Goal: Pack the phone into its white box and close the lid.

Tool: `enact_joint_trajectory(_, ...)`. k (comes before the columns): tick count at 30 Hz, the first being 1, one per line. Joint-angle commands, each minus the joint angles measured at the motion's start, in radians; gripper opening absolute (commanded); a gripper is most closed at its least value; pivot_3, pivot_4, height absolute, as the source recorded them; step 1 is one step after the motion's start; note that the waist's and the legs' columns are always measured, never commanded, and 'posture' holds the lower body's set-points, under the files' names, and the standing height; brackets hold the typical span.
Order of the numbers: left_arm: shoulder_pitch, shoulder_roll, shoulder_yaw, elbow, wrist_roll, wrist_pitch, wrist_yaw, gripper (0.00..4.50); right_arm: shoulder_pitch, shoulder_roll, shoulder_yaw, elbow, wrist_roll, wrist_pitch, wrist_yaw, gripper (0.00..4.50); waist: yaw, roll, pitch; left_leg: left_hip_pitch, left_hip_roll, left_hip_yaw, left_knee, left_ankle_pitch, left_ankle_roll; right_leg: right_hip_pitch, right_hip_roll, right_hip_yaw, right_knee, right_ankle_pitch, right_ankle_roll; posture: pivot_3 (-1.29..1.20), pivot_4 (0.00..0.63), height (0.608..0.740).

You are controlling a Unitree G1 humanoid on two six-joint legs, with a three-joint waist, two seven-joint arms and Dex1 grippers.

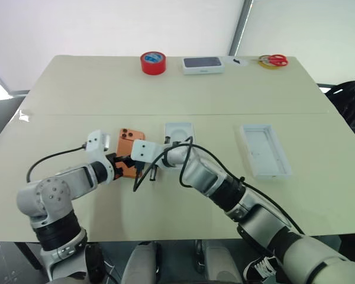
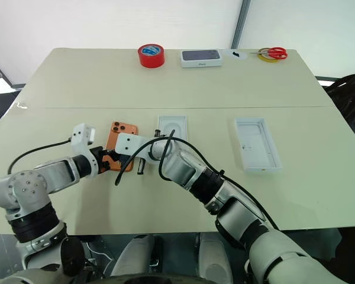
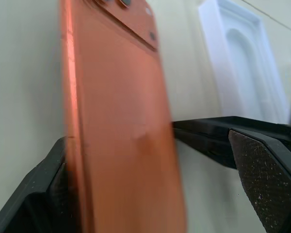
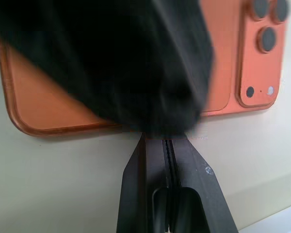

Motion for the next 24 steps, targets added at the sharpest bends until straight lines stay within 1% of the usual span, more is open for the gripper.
enact_joint_trajectory(1, -0.022, -0.008, 0.012, 0.027, -0.034, 0.023, -0.017, 4.46, 0.015, 0.018, 0.015, -0.024, -0.003, -0.010, 0.012, 0.00, -0.001, 0.000, 0.000, 0.000, 0.000, 0.000, 0.000, 0.000, 0.000, 0.000, 0.000, 0.000, 0.000, 0.000, 0.000, 0.00, 0.150, 0.736)
enact_joint_trajectory(4, -0.031, 0.010, 0.047, 0.052, -0.014, 0.023, -0.011, 4.46, 0.022, 0.015, 0.015, -0.028, -0.007, -0.011, 0.013, 0.00, -0.002, 0.000, 0.000, 0.000, 0.000, 0.000, 0.000, 0.000, 0.000, 0.000, 0.000, 0.000, 0.000, 0.000, 0.000, 0.00, 0.150, 0.736)
enact_joint_trajectory(7, -0.058, 0.014, 0.122, 0.094, -0.008, 0.023, -0.003, 4.46, 0.029, 0.011, 0.013, -0.033, -0.011, -0.012, 0.016, 0.00, -0.003, 0.000, 0.000, 0.000, 0.000, 0.000, 0.000, 0.000, 0.000, 0.000, 0.000, 0.000, 0.000, 0.000, 0.000, 0.00, 0.150, 0.736)
enact_joint_trajectory(11, -0.082, 0.019, 0.187, 0.129, -0.028, 0.023, 0.000, 4.46, 0.033, 0.008, 0.013, -0.042, -0.014, -0.010, 0.018, 0.00, -0.006, 0.000, 0.000, 0.000, 0.001, 0.000, -0.001, 0.000, 0.000, -0.001, 0.001, 0.000, 0.000, 0.000, 0.000, 0.00, 0.150, 0.736)
enact_joint_trajectory(12, -0.082, 0.019, 0.189, 0.132, -0.036, 0.023, 0.000, 4.23, 0.033, 0.008, 0.011, -0.044, -0.014, -0.010, 0.019, 0.00, -0.006, 0.000, 0.000, 0.000, 0.001, 0.000, -0.001, 0.000, 0.000, -0.001, 0.001, 0.000, 0.000, 0.000, 0.000, 0.00, 0.150, 0.736)
enact_joint_trajectory(14, -0.077, 0.018, 0.185, 0.132, -0.047, 0.023, 0.002, 3.59, 0.033, 0.007, 0.008, -0.047, -0.014, -0.010, 0.019, 0.00, -0.006, 0.000, 0.000, 0.000, 0.001, 0.000, -0.001, 0.000, 0.000, -0.001, 0.001, 0.000, 0.000, 0.000, 0.000, 0.00, 0.150, 0.736)
enact_joint_trajectory(16, -0.074, 0.010, 0.186, 0.130, -0.054, 0.023, 0.009, 2.67, 0.033, 0.005, 0.001, -0.056, -0.013, -0.007, 0.019, 0.00, -0.006, 0.000, 0.000, 0.000, 0.001, 0.000, -0.001, 0.000, 0.000, -0.001, 0.001, 0.000, 0.000, 0.000, 0.000, 0.00, 0.150, 0.736)
enact_joint_trajectory(20, -0.082, -0.014, 0.226, 0.135, -0.066, 0.023, 0.028, 0.49, 0.033, -0.012, -0.031, -0.114, -0.007, 0.017, 0.024, 0.00, -0.002, 0.000, 0.000, 0.000, 0.001, 0.000, -0.001, 0.000, -0.001, -0.001, 0.001, 0.000, 0.000, 0.000, 0.000, 0.00, 0.150, 0.736)
enact_joint_trajectory(21, -0.083, -0.016, 0.234, 0.137, -0.073, 0.023, 0.034, 0.07, 0.034, -0.018, -0.038, -0.130, -0.005, 0.023, 0.026, 0.00, -0.001, 0.000, 0.000, 0.000, 0.001, 0.000, -0.001, 0.000, -0.001, -0.001, 0.000, 0.000, 0.000, 0.000, 0.000, 0.00, 0.150, 0.736)
enact_joint_trajectory(24, -0.110, -0.031, 0.309, 0.157, -0.121, 0.023, 0.067, 0.03, 0.046, -0.072, -0.117, -0.274, 0.036, 0.069, 0.061, 0.00, -0.003, 0.000, 0.000, 0.000, 0.001, 0.000, -0.001, 0.000, -0.001, -0.001, 0.000, 0.000, 0.000, 0.000, 0.000, 0.00, 0.150, 0.736)
